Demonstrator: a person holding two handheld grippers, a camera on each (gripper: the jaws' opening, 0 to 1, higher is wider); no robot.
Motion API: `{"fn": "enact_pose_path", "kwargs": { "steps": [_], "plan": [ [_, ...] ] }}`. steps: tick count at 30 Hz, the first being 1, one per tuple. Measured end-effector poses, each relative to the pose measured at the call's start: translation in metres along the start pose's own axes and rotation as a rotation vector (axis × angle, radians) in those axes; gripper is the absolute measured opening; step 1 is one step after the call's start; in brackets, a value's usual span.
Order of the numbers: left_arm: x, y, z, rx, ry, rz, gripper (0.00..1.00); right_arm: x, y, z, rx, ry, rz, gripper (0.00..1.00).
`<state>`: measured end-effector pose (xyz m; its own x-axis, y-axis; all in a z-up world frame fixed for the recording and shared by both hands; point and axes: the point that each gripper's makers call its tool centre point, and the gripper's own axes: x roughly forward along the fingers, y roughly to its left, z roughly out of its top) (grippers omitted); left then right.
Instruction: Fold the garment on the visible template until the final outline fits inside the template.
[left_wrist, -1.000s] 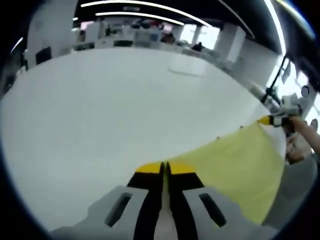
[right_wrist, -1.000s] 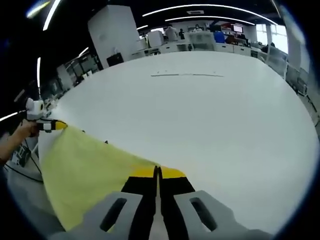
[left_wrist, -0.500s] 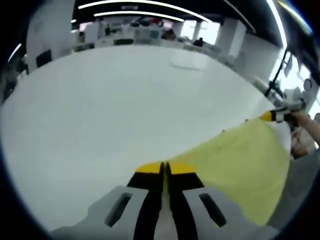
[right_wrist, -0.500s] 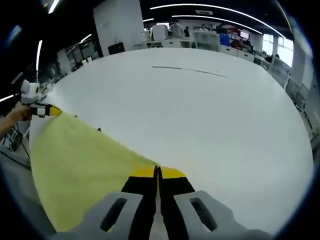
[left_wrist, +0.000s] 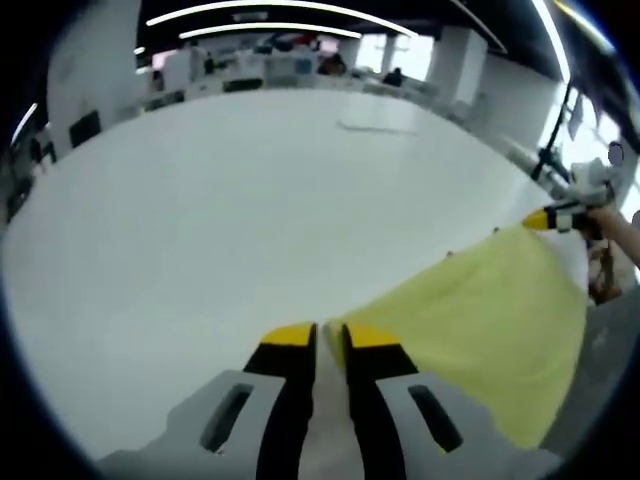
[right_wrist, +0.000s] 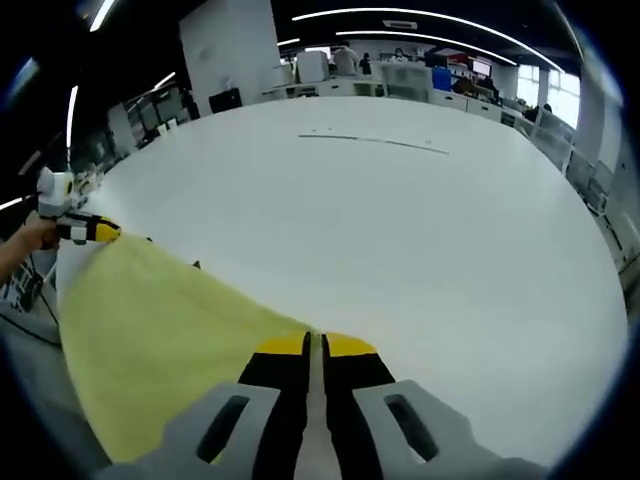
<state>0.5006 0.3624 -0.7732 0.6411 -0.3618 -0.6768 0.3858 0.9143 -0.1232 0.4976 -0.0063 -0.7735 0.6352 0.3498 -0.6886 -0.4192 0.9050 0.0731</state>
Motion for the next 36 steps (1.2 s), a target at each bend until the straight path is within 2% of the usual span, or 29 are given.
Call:
{"fn": "enact_pose_path", "kwargs": {
  "steps": [2,5,8,10,14,16,19,26,29,32,36],
  "plan": [
    [-0.003,-0.002,-0.001,-0.011,0.011,-0.011,0.16,-0.002,0.000,0.003,-0.005,-0.015,-0.002,0.08],
    [-0.008,-0.001,0.001,-0.007,0.003,-0.010,0.15,-0.005,0.001,0.007,0.001,-0.031,0.004,0.11],
    [-0.012,-0.009,-0.003,-0.009,0.029,-0.054,0.17,-0.007,0.003,0.009,-0.013,-0.038,0.013,0.15],
    [-0.015,-0.013,-0.003,0.019,0.040,-0.065,0.17,-0.008,0.005,0.009,-0.024,-0.036,0.013,0.15],
    [-0.021,-0.022,0.001,0.031,0.031,-0.090,0.19,-0.013,0.010,0.013,-0.039,-0.051,0.023,0.17],
    [-0.026,-0.023,0.007,0.068,0.010,-0.088,0.20,-0.017,0.013,0.017,-0.065,-0.063,0.028,0.19],
    [-0.034,-0.025,0.011,0.067,0.007,-0.096,0.23,-0.022,0.020,0.022,-0.081,-0.076,0.045,0.21],
    [-0.050,-0.039,0.018,0.131,0.013,-0.131,0.33,-0.033,0.050,0.030,-0.133,-0.075,0.130,0.44],
    [-0.056,-0.050,0.023,0.149,-0.006,-0.160,0.33,-0.037,0.063,0.032,-0.173,-0.075,0.155,0.49],
    [-0.060,-0.064,0.024,0.183,-0.013,-0.193,0.36,-0.041,0.076,0.035,-0.202,-0.081,0.180,0.53],
    [-0.059,-0.076,0.023,0.207,-0.017,-0.213,0.42,-0.040,0.094,0.038,-0.242,-0.096,0.209,0.51]
  ]
}}
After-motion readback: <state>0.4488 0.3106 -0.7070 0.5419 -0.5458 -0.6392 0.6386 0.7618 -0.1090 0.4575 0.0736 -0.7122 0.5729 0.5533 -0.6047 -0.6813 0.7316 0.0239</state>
